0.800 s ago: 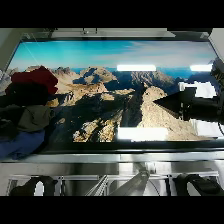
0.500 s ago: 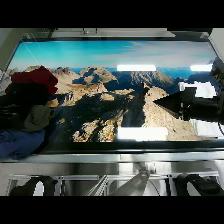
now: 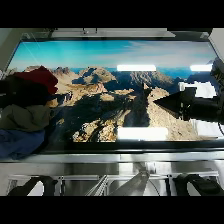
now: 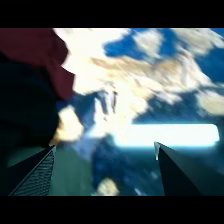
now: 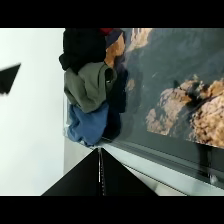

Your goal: Fold the shirts.

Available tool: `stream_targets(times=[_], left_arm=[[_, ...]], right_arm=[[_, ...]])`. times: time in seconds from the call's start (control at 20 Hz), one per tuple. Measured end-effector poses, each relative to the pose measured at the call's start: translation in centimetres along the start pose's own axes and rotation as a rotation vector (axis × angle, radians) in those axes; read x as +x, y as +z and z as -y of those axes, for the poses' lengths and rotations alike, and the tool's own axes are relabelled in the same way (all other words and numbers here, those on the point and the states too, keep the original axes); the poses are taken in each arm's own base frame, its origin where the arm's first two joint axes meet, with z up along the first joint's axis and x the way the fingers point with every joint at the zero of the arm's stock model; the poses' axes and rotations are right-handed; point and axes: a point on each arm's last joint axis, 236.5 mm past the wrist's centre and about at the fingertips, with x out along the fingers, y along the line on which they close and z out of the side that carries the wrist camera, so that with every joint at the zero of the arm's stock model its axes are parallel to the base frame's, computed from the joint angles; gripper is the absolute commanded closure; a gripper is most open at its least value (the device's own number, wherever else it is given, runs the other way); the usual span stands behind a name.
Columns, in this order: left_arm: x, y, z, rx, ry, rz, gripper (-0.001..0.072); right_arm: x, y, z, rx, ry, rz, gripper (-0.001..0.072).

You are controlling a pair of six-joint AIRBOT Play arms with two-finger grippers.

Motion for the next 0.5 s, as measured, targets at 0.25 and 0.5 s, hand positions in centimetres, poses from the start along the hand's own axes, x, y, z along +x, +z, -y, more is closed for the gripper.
stream_targets(times=[0.25,0.5], left_arm=[[12.8,2.5,-6.7,-0.038,0.046,-0.108,-0.0007],[24.8,-0.5,-10.5,-0.066,0.032,-0.234,-0.0004]], right_arm=[[0.0,0.9,0.0,0.001,0.003,0.036,0.0695],[0.0,1.7,-0.1,0.001,0.005,0.070,0.0695]])
